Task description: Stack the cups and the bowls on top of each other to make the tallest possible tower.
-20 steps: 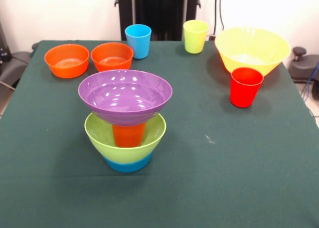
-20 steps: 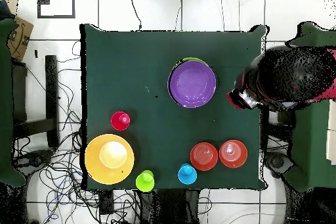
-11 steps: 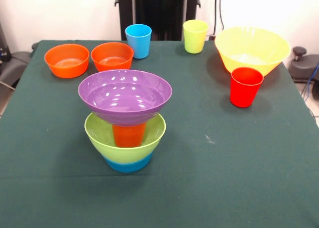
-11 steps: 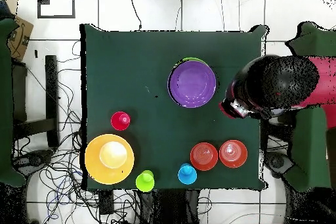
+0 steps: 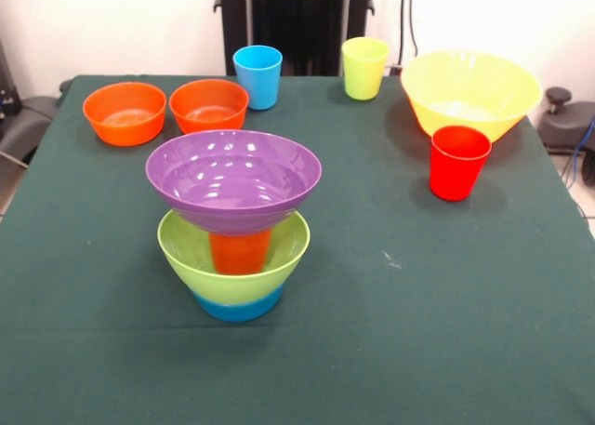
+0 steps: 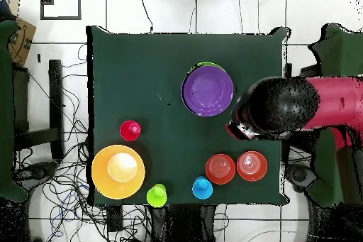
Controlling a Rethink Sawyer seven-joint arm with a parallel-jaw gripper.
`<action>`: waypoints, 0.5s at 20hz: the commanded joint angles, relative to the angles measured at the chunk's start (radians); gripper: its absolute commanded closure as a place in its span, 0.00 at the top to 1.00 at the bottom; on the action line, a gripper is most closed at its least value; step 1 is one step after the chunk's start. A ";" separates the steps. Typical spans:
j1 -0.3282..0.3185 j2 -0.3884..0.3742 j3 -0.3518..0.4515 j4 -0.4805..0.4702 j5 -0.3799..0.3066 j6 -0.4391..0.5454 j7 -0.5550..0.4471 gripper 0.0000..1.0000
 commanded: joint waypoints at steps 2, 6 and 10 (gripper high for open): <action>-0.008 0.005 -0.067 0.208 -0.037 -0.213 0.075 1.00; -0.035 -0.006 -0.071 0.263 -0.035 -0.262 0.054 1.00; -0.054 -0.033 -0.082 0.314 -0.051 -0.310 0.055 1.00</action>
